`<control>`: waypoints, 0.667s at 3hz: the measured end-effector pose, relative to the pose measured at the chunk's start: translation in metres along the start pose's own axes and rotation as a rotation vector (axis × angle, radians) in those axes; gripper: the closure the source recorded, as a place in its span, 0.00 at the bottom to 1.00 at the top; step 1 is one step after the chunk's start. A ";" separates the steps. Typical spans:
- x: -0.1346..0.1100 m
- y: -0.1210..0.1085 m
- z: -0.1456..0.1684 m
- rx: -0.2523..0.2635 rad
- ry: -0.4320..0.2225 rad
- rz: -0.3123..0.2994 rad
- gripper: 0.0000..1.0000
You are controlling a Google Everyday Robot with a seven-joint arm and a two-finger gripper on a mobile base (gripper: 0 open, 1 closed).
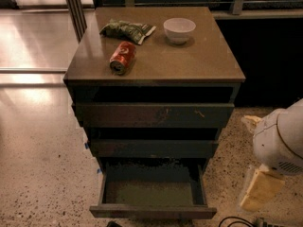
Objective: Close bottom drawer
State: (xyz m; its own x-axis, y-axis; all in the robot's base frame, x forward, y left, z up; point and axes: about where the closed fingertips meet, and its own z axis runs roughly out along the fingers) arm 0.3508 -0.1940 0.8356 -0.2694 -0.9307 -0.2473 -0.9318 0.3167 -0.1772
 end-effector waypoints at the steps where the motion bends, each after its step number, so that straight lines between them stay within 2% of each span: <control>1: 0.000 0.000 0.000 0.000 0.000 0.000 0.00; 2: -0.007 0.000 0.031 -0.015 -0.025 -0.023 0.00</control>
Offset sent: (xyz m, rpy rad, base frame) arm 0.0137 0.0161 -0.0397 0.0461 -0.0105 0.0367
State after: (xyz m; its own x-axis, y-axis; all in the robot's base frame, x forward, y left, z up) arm 0.3607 -0.1816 0.8078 -0.2420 -0.9327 -0.2672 -0.9411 0.2927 -0.1693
